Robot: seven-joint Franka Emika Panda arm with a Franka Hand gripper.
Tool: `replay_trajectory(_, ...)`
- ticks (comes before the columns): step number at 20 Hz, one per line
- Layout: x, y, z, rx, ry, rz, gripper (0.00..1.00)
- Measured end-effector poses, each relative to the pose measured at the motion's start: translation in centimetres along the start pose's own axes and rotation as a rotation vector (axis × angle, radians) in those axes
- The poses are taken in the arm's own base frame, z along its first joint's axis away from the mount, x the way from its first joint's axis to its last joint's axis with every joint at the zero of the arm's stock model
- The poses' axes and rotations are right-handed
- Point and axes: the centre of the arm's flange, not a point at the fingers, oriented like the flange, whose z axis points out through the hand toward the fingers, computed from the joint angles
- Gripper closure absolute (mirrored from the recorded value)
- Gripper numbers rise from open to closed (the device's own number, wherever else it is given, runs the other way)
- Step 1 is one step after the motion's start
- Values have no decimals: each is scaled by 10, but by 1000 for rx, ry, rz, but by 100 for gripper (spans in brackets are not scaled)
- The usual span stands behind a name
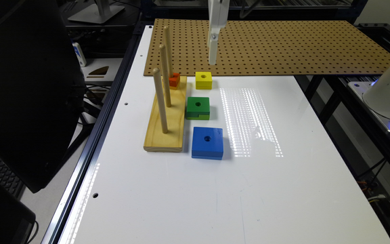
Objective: Pick up yellow block.
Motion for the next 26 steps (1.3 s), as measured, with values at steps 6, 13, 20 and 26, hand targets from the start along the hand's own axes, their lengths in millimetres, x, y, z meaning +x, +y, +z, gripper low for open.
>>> replay_trajectory(6, 1, -1, 15, 3, 3, -1, 0)
replay_trajectory(13, 1, -1, 14, 4, 5, -1, 0)
replay_trajectory(20, 0, -1, 28, -3, -6, -1, 0)
replay_trajectory(26, 0, -1, 38, -1, -3, -1, 0)
